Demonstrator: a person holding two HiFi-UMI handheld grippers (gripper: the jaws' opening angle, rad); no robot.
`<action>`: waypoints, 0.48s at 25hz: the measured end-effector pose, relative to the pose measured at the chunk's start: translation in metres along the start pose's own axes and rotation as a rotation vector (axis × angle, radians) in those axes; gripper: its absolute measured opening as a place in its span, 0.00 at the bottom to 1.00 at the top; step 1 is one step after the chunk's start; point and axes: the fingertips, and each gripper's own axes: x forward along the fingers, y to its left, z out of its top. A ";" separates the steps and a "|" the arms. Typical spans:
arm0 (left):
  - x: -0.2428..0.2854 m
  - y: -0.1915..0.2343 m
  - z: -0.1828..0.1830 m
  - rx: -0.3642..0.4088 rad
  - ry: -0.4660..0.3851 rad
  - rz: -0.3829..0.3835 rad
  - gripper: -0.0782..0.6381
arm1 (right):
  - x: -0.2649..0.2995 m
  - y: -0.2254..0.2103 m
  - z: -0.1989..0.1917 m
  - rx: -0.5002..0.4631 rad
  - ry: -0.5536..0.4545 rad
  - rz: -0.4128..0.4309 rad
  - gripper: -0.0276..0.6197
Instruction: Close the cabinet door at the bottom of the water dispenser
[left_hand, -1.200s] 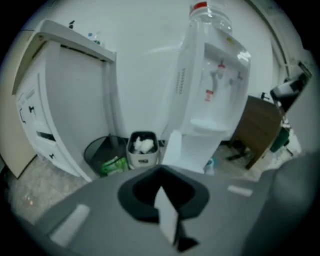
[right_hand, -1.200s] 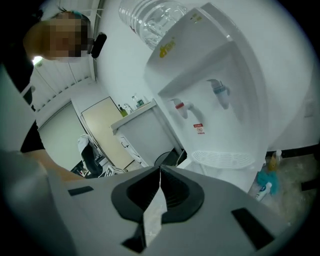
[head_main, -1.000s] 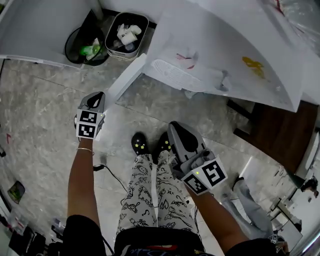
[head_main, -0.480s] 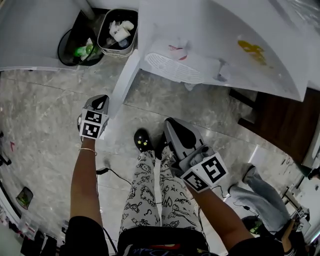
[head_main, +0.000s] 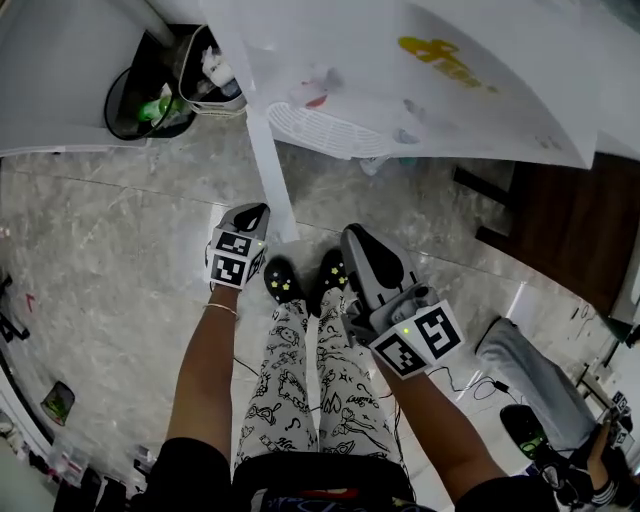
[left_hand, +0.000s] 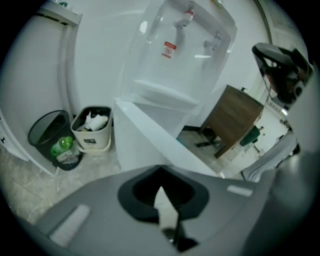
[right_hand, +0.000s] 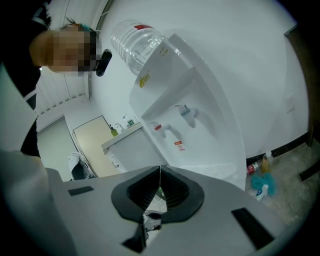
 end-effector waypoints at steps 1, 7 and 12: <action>0.005 -0.010 0.004 -0.002 -0.003 -0.017 0.10 | -0.005 -0.004 0.002 0.002 -0.009 -0.008 0.07; 0.034 -0.044 0.031 0.019 -0.001 -0.088 0.10 | -0.032 -0.028 0.020 0.011 -0.076 -0.068 0.07; 0.068 -0.055 0.059 0.029 0.028 -0.074 0.10 | -0.063 -0.067 0.036 0.045 -0.128 -0.146 0.07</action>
